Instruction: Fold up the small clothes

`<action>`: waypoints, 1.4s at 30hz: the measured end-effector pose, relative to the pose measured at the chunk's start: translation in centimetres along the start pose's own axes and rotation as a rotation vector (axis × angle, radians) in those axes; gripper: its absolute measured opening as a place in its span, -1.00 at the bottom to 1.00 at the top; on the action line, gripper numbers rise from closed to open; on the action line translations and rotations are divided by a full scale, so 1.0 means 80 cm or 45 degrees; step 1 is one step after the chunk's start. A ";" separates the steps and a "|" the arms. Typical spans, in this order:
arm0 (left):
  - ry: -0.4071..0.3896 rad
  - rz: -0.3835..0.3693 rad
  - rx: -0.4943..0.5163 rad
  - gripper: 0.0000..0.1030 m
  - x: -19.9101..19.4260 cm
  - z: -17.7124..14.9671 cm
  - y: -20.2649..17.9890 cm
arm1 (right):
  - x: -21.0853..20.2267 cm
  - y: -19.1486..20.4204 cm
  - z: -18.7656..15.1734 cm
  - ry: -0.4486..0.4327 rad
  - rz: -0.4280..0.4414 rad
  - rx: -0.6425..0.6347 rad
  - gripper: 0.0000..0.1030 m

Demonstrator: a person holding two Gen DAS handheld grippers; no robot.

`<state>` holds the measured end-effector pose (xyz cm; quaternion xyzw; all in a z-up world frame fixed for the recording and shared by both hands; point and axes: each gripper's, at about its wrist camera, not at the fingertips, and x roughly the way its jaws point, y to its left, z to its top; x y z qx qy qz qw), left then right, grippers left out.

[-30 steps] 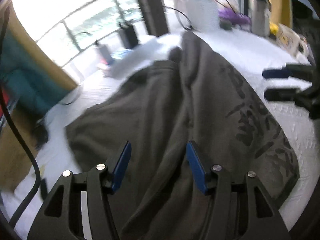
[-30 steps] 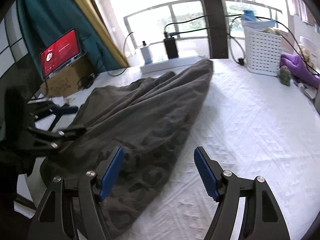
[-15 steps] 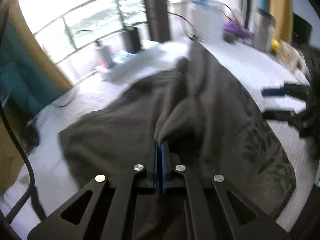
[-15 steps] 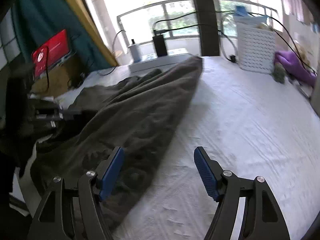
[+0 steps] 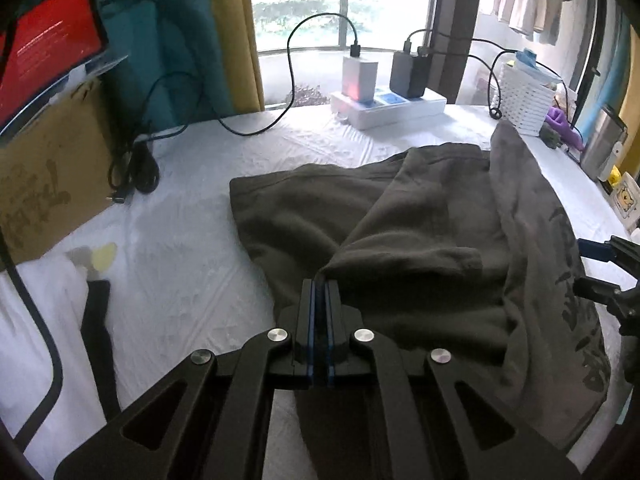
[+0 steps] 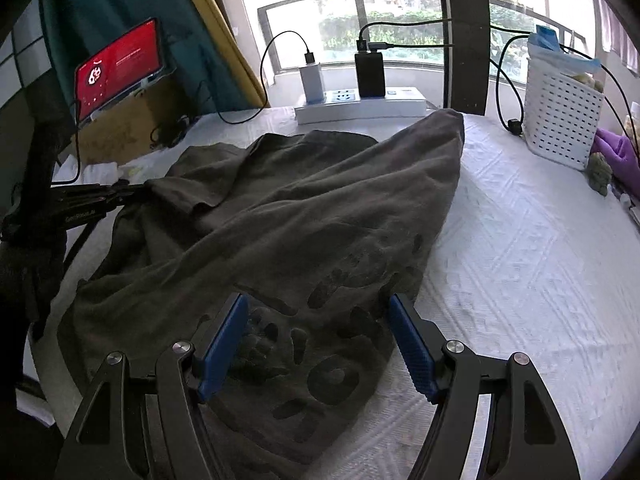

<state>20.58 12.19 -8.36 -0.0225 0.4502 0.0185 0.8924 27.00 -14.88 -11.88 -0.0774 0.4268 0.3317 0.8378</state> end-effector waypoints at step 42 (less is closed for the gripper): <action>-0.089 0.066 -0.139 -0.44 0.018 0.059 0.068 | 0.029 -0.011 0.034 0.007 -0.064 0.012 0.44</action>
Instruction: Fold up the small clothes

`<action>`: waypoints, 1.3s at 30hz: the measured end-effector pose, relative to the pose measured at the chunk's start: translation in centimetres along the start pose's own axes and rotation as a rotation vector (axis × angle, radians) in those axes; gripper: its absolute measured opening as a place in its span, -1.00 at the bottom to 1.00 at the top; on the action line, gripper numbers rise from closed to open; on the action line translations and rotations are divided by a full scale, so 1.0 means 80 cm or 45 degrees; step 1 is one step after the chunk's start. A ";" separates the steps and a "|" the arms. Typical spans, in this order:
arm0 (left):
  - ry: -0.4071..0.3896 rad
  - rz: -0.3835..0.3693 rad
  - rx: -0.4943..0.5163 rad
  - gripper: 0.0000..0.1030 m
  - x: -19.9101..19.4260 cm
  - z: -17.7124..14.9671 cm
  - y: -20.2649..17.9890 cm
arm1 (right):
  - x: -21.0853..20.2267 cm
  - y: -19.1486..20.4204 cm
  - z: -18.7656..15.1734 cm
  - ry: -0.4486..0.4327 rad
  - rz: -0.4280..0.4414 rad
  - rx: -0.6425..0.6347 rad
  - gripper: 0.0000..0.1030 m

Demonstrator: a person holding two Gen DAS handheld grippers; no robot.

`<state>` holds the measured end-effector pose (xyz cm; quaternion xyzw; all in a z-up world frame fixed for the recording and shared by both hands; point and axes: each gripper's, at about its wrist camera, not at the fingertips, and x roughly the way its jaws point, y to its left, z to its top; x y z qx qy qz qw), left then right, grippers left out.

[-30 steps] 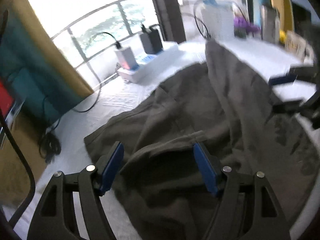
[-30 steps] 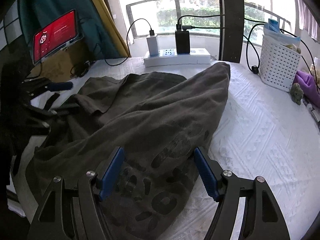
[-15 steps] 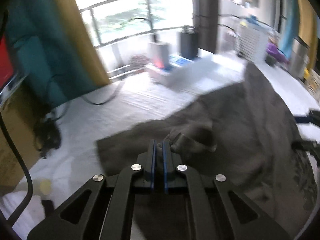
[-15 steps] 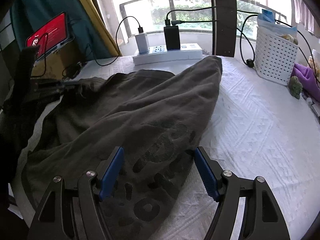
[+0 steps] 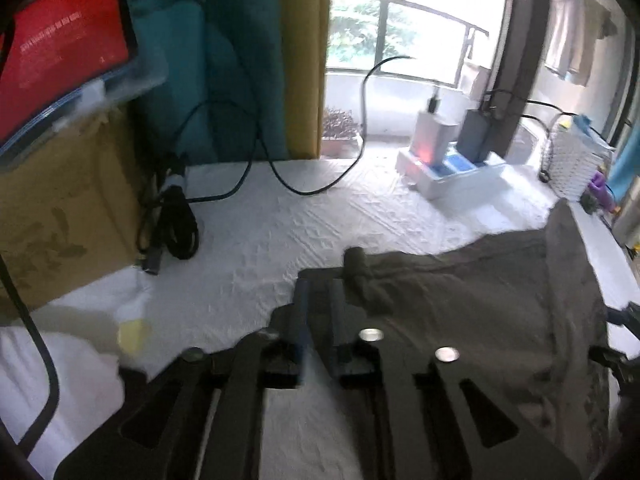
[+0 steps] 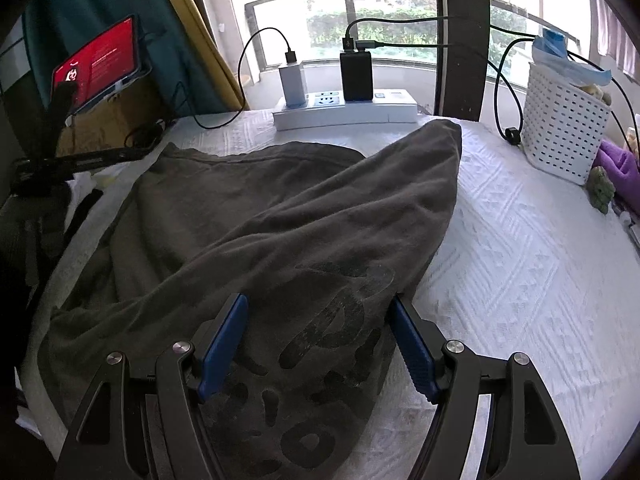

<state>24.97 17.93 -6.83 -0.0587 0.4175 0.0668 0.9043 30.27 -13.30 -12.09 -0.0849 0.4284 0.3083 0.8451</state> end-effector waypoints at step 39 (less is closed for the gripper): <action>0.160 -0.348 0.208 -0.91 -0.153 -0.200 -0.104 | -0.060 0.069 -0.115 0.068 -0.015 -0.068 0.52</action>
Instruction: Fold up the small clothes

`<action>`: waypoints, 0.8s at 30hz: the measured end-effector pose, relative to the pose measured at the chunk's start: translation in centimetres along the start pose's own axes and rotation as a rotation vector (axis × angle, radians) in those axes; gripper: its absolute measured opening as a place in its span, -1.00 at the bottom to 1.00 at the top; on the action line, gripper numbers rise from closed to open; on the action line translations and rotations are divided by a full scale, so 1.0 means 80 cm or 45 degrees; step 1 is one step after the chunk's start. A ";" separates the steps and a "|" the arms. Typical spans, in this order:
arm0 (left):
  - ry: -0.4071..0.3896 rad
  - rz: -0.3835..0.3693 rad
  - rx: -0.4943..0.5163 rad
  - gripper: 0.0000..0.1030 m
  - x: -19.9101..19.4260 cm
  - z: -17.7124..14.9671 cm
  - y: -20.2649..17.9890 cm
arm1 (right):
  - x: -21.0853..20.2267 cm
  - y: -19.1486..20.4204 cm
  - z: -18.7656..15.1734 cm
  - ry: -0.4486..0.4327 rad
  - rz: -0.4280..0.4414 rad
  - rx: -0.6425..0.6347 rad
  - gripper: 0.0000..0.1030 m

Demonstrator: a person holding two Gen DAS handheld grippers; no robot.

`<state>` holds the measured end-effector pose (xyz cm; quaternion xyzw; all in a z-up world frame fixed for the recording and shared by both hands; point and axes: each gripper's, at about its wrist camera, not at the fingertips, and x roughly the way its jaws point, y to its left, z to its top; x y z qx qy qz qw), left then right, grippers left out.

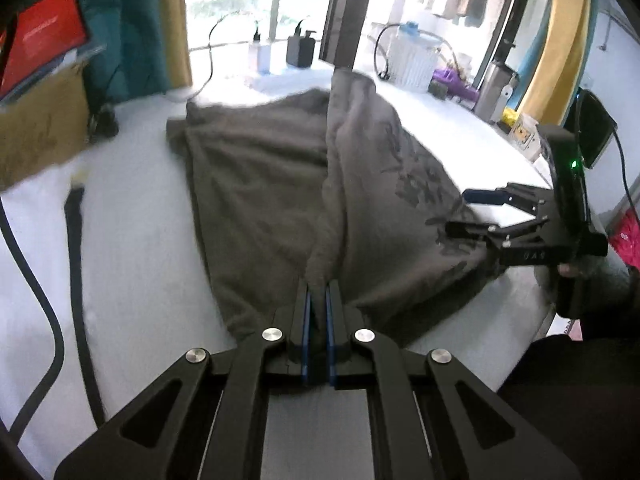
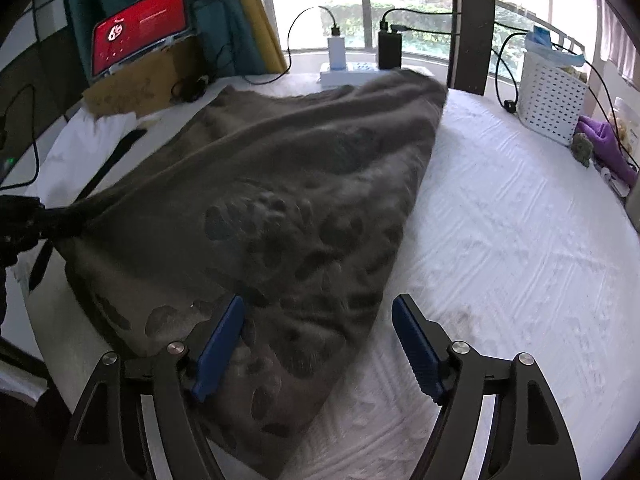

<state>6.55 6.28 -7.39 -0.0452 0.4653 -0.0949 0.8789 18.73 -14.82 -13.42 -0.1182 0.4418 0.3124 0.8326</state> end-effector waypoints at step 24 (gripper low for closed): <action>-0.040 0.125 0.026 -0.49 0.047 0.124 0.025 | -0.021 -0.065 0.038 -0.120 0.003 0.065 0.54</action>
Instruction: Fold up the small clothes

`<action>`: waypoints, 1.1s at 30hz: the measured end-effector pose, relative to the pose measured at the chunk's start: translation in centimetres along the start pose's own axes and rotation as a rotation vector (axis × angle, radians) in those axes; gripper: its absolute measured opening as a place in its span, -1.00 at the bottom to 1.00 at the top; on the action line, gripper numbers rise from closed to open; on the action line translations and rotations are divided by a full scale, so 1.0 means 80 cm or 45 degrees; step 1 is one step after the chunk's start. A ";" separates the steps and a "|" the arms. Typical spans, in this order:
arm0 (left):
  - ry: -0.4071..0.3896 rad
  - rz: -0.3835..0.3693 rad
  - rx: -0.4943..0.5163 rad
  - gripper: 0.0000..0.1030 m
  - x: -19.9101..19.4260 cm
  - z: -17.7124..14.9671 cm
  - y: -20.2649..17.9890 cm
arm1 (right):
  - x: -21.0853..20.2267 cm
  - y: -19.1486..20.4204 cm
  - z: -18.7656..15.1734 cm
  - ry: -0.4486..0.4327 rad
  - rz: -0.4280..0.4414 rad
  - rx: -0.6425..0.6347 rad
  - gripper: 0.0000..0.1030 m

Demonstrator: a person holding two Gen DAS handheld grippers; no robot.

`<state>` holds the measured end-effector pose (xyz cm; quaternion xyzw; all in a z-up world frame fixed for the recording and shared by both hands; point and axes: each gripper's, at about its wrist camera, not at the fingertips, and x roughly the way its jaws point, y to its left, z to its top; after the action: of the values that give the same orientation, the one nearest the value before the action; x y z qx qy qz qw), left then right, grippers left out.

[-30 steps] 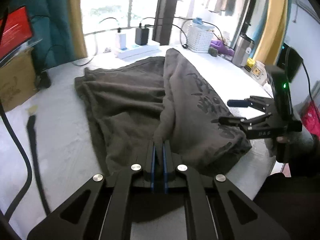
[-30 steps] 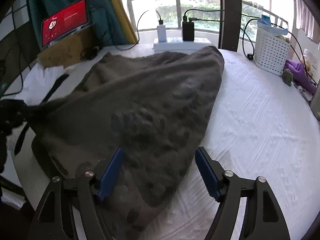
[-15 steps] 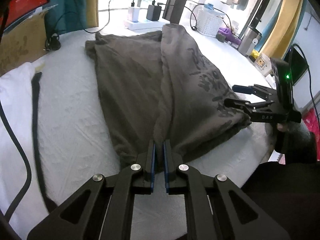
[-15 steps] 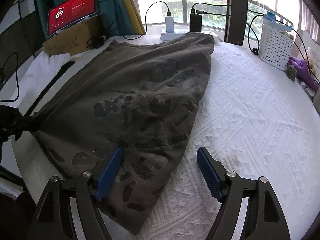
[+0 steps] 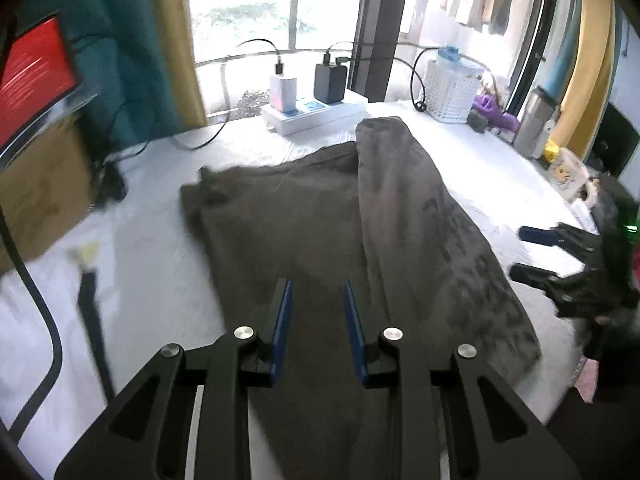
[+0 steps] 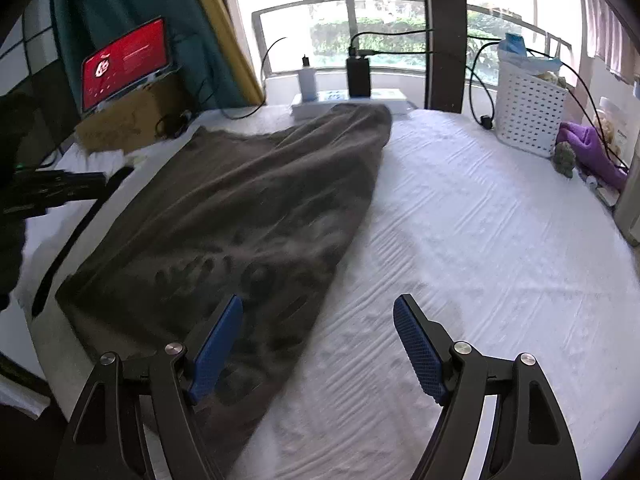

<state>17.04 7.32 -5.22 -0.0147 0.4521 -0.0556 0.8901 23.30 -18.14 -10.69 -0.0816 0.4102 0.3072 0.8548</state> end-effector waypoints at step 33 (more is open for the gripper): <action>0.143 -0.150 0.187 -0.62 0.150 0.077 -0.096 | 0.052 -0.084 0.025 0.026 0.024 0.146 0.55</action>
<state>28.37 -1.80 -10.68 0.0273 0.4942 -0.1415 0.8573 30.52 -20.80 -13.28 -0.0317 0.4368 0.2905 0.8508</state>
